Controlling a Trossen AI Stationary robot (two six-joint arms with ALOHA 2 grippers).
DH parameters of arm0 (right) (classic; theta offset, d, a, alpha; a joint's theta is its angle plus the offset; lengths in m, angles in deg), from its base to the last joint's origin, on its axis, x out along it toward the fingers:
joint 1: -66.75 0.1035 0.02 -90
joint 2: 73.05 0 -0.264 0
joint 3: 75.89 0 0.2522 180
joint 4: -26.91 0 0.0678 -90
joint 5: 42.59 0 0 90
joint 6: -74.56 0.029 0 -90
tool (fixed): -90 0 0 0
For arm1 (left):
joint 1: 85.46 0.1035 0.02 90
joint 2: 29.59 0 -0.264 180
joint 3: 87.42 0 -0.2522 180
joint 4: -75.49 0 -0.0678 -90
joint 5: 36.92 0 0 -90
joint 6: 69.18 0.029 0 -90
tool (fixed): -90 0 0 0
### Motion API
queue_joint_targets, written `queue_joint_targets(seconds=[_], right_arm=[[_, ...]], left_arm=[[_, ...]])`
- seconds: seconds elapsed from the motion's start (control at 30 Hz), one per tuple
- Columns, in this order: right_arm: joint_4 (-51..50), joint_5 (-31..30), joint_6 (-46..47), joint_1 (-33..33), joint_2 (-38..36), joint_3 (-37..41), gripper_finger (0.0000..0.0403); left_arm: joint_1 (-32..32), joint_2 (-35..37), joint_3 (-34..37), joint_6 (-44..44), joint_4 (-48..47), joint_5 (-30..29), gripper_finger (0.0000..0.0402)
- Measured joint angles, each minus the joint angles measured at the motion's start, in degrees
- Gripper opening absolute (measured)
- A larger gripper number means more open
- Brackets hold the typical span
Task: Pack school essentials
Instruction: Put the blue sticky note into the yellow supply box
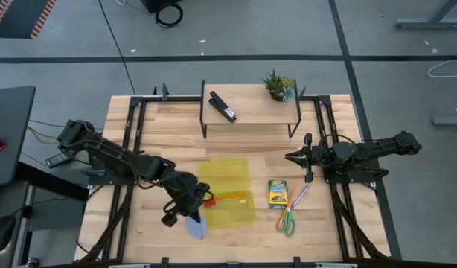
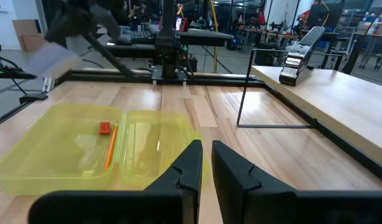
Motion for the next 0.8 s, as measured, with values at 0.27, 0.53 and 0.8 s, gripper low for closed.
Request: queue_joint_targets(seconds=[0.27,0.53,0.8], right_arm=[[0.0,0.0,0.0,0.0,0.0,0.0,0.0042],[0.0,0.0,0.0,0.0,0.0,0.0,0.0042],[0.0,0.0,0.0,0.0,0.0,0.0,0.0042]], left_arm=[[3.9,-5.0,-5.2,-1.1,-0.3,-0.2,0.0],[7.2,-11.9,-8.3,-1.9,2.8,-0.2,0.0],[11.0,-17.3,-8.3,-5.0,6.6,0.8,0.0]])
